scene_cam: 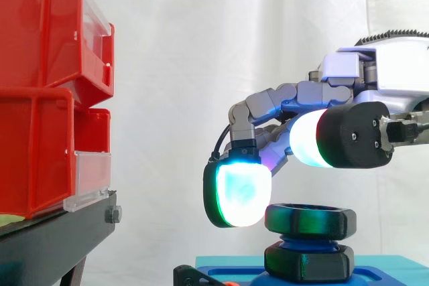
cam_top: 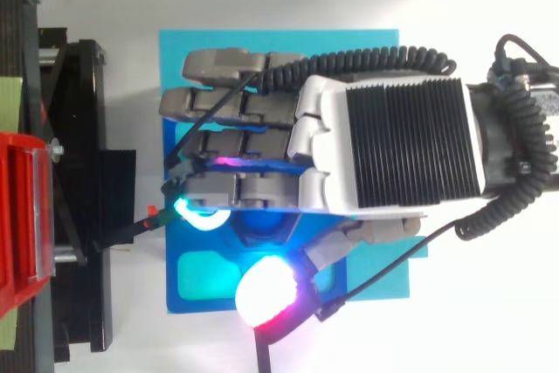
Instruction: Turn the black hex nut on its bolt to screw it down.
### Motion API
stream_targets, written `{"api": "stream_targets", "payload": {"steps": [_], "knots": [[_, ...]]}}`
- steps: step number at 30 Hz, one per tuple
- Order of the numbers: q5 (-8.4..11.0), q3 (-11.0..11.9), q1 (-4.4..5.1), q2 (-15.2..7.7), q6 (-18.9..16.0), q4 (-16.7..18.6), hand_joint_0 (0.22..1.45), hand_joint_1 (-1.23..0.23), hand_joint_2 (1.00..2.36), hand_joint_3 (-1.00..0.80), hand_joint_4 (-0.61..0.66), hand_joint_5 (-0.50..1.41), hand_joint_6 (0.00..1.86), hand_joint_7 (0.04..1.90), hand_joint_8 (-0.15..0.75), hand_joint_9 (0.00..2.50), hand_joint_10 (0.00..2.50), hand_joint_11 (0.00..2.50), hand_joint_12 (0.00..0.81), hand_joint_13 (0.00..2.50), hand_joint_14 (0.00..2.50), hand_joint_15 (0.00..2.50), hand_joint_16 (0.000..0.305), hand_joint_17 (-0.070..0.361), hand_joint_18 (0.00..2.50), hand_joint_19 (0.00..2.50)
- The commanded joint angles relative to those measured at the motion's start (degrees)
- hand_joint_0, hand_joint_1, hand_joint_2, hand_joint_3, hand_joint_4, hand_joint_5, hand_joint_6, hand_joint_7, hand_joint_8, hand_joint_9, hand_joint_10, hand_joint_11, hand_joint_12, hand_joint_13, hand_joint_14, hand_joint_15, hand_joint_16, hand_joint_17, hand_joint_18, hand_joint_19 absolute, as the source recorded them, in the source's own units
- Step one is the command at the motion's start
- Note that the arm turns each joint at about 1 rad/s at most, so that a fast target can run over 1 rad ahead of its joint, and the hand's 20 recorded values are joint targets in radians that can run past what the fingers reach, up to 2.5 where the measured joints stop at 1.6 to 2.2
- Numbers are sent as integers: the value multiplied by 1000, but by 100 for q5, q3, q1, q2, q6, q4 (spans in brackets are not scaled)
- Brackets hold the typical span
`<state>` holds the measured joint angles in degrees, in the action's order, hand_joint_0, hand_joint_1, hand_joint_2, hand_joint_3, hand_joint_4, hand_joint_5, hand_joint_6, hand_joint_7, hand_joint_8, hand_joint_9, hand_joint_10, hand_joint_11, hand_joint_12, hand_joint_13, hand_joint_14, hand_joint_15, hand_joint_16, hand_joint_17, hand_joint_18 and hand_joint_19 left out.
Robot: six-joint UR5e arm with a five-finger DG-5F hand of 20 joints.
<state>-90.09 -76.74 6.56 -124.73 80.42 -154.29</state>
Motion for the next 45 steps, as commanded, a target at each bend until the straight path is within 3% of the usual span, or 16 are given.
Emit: {"api": "stream_targets", "payload": {"steps": [1, 4, 13, 19, 24, 30, 40, 45], "knots": [[-131, 1, -102, 2, 0, 22, 479, -216, 1000, -500, 181, -23, 505, 1218, 304, 766, 7, 178, 404, 453, 6, 173, 56, 127, 173, 318], [-228, 1, -225, 2, 0, 22, 479, -217, 1000, -500, 177, -23, 505, 1211, 301, 767, 7, 179, 405, 454, 6, 172, 56, 127, 174, 321], [-544, 63, -428, 2, 0, 145, 479, -223, 1000, -500, 180, -28, 505, 1174, 301, 773, 7, 175, 403, 460, 6, 174, 57, 127, 178, 329], [-562, 300, -340, 2, 0, 101, 481, -239, 1000, -500, 182, -33, 505, 1164, 304, 777, 9, 186, 405, 467, 6, 182, 57, 128, 185, 326], [-553, 300, -225, 2, 0, 162, 482, -254, 1000, -500, 193, -35, 505, 1140, 304, 783, 8, 184, 405, 474, 6, 183, 57, 128, 191, 339], [-430, 300, 3, -7, 9, 162, 483, -266, 1000, -500, 179, -37, 505, 1142, 304, 785, 8, 190, 408, 482, 7, 188, 56, 127, 200, 337], [-254, 300, 205, -174, 0, 197, 483, -285, 1000, -500, 179, -42, 505, 1125, 309, 794, 8, 198, 409, 489, 7, 186, 56, 127, 221, 347], [-184, 300, 240, -183, 0, 162, 483, -300, 1000, -500, 173, -40, 505, 1152, 305, 794, 8, 197, 406, 490, 8, 186, 57, 128, 222, 336]]}}
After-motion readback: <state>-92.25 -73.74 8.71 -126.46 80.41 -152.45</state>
